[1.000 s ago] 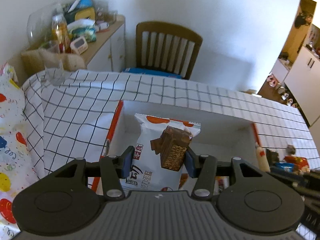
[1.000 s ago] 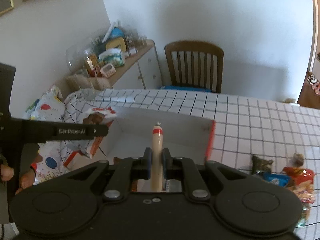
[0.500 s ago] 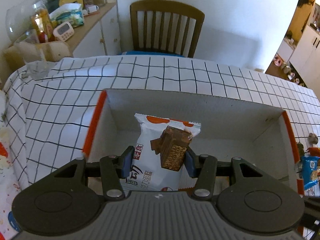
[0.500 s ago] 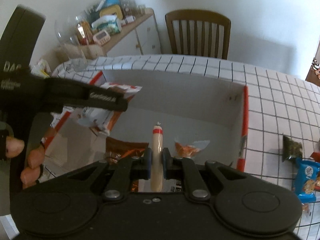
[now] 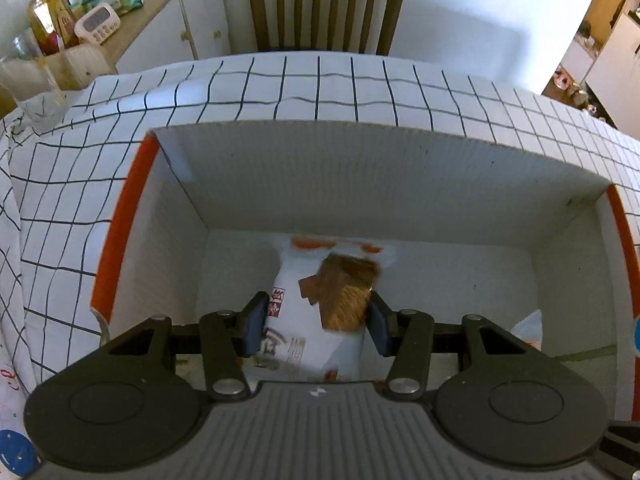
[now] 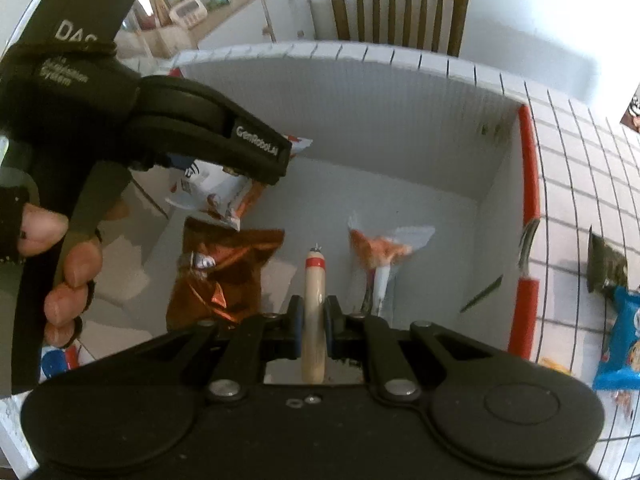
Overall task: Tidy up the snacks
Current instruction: 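Lower into the box and open both tools releasing the packet and stick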
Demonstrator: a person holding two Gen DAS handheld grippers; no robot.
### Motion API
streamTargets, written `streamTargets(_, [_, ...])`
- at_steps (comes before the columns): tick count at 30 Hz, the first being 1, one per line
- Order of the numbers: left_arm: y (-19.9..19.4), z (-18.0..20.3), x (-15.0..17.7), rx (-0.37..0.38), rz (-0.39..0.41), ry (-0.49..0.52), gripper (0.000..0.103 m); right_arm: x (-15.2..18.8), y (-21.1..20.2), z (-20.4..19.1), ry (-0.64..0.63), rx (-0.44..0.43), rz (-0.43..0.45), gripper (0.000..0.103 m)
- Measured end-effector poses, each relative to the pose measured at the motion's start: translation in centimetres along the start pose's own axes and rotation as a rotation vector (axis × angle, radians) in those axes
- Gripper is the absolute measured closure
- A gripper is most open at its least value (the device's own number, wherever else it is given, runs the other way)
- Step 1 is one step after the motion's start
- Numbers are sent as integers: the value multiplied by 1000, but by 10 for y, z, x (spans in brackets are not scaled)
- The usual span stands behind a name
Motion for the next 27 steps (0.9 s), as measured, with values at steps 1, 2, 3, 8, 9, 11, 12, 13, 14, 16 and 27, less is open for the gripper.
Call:
streamTargets(1, [0,1,0,1,-6,2,52,2,1,-1,-3,1,-6,94])
streamTargets(2, [0,1,0,-1,-10,9,52,2,2,-2,-6,3,-9,94])
streamTargets(3, [0,1,0,-8,-11,13,52,3,3,-2,-8,4,-15,94])
streamTargets(8, [-3,1,1,0,-18,2,51,6,4,-1,16,-6,-30,84])
streamTargets(9, [-6,1,2,5,-18,-3,47,6,3,-1,20,-15,-30,83])
streamTargets(11, [-11,1,2,15,-5,-11,40,5,-1,-1,22,-20,-19,80])
streamTargets(12, [-14,1,2,17,5,-12,39,3,-3,0,22,-25,-13,80])
streamTargets(13, [-17,1,2,19,13,-11,39,3,-5,0,26,-33,-7,79])
streamTargets(14, [-21,2,2,23,19,-12,39,3,-8,2,32,-37,0,78])
streamTargets(16, [-29,4,4,38,32,-17,39,0,-15,1,44,-51,12,73])
streamTargets(27, [-84,12,11,114,126,-29,38,0,-64,1,62,-63,95,65])
Point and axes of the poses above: each gripper's, at about its wrist camera, not at the fingertips, and y roughly the way its jaws point, z to its right, x to its underside, the point moved 9 cm from there along y, roughly the way its jaws point, and after that the axes turned 3 degrees about -x, right-handed, at the moved point
